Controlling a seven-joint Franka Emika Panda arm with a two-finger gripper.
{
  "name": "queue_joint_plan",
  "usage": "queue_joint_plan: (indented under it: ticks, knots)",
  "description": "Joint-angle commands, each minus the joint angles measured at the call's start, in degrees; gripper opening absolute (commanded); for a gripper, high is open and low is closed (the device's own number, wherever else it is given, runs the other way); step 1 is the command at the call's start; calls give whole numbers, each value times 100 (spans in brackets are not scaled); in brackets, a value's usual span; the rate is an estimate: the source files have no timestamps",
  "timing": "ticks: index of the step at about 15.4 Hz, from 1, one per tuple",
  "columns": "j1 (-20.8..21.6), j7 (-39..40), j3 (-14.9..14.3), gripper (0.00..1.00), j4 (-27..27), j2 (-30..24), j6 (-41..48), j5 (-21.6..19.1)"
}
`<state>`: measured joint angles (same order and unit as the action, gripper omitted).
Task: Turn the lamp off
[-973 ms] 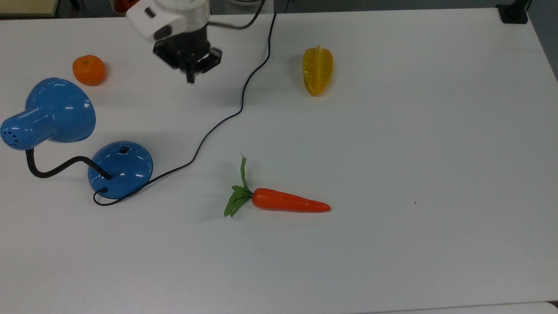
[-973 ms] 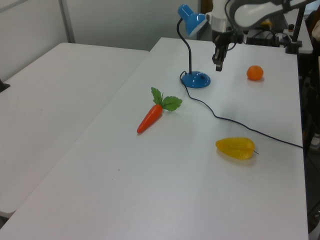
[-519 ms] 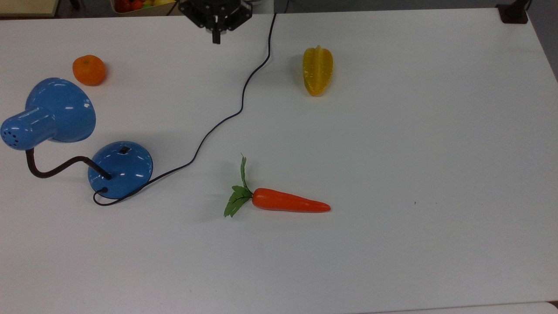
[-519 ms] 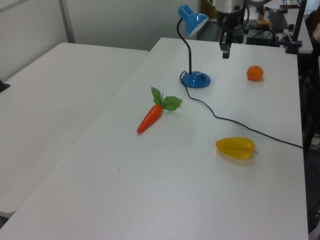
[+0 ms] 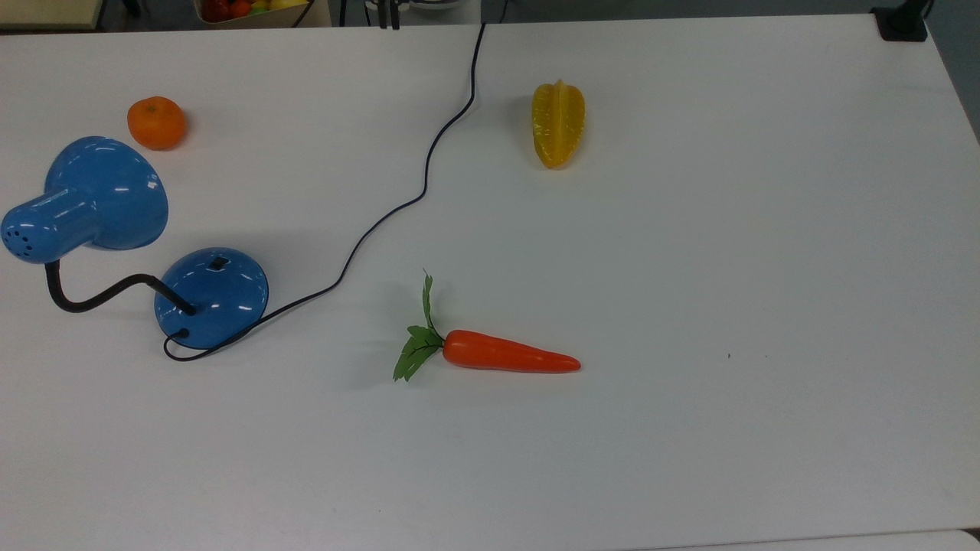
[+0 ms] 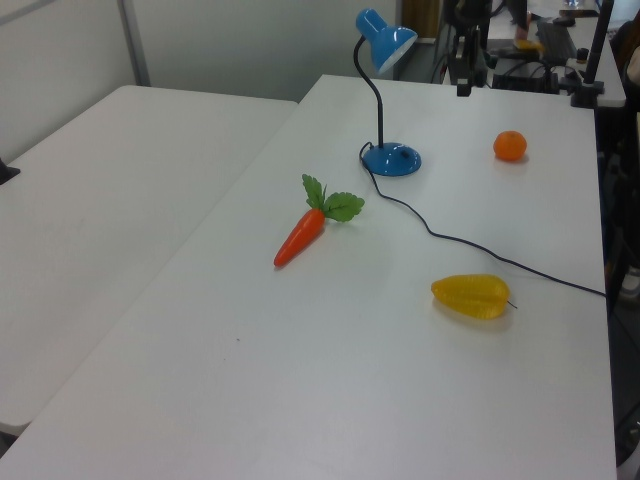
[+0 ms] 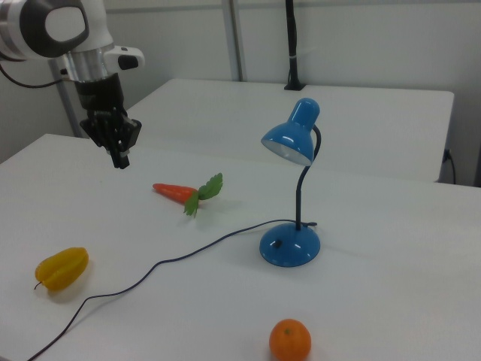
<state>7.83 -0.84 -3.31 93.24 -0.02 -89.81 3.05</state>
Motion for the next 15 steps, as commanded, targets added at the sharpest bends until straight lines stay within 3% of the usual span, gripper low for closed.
queue_joint_plan:
  ticks: [1,3,15]
  knots:
    - [-89,260,-38,80,-104,-112,271,-42]
    - [-115,286,-38,100,-104,-130,271,-32]
    - [-159,278,-29,100,-104,-174,254,161]
